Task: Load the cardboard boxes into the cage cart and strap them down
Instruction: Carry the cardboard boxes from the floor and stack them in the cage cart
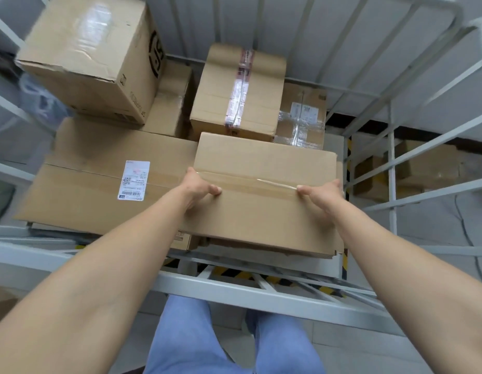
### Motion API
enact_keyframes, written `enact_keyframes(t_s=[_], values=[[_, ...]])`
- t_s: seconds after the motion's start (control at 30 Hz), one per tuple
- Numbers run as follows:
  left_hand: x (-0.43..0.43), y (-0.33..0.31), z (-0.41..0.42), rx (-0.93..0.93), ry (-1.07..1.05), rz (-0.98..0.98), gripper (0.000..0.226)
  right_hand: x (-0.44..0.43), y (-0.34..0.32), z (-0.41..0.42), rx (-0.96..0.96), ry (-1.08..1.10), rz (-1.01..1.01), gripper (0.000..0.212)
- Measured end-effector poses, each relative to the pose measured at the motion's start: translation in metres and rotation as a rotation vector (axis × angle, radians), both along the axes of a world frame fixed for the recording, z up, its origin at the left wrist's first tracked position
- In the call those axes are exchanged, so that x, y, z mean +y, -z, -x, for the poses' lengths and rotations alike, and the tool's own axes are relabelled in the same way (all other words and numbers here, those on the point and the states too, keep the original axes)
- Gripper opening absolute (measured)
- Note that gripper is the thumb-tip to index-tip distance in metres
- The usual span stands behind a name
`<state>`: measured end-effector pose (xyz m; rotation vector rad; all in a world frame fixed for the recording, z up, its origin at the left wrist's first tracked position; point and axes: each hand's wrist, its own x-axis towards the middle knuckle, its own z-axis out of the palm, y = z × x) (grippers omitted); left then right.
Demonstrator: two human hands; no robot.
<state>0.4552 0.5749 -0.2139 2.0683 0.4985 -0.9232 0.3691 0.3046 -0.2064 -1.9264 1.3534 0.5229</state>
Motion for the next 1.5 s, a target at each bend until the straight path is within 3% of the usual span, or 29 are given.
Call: enact_keyframes(t_s=[0.27, 0.47, 0.77, 0.9, 1.17, 1.27, 1.37, 1.5], values=[[0.109, -0.047, -0.047, -0.063, -0.093, -0.018, 0.080, 0.102, -0.050, -0.073, -0.089, -0.077, -0.059, 0.105], [0.238, -0.043, -0.096, -0.075, -0.169, -0.095, 0.086, 0.227, -0.033, -0.135, -0.117, -0.103, -0.204, 0.098], [0.374, -0.001, -0.165, -0.076, -0.229, -0.224, 0.077, 0.363, 0.016, -0.205, -0.117, -0.170, -0.272, 0.082], [0.396, 0.023, -0.187, -0.144, -0.214, -0.253, 0.093, 0.388, 0.034, -0.219, -0.098, -0.132, -0.288, 0.077], [0.396, 0.035, -0.217, -0.258, -0.142, -0.357, 0.092, 0.399, 0.042, -0.243, -0.029, -0.181, -0.227, 0.074], [0.385, 0.026, -0.220, -0.248, -0.058, -0.488, 0.083, 0.397, 0.034, -0.245, 0.021, -0.293, -0.188, 0.072], [0.368, 0.006, -0.217, -0.301, 0.030, -0.575, 0.075, 0.389, 0.016, -0.247, 0.016, -0.488, -0.020, 0.078], [0.332, -0.037, -0.213, -0.459, 0.255, -0.574, 0.068, 0.376, -0.033, -0.254, -0.080, -0.801, 0.189, 0.062]])
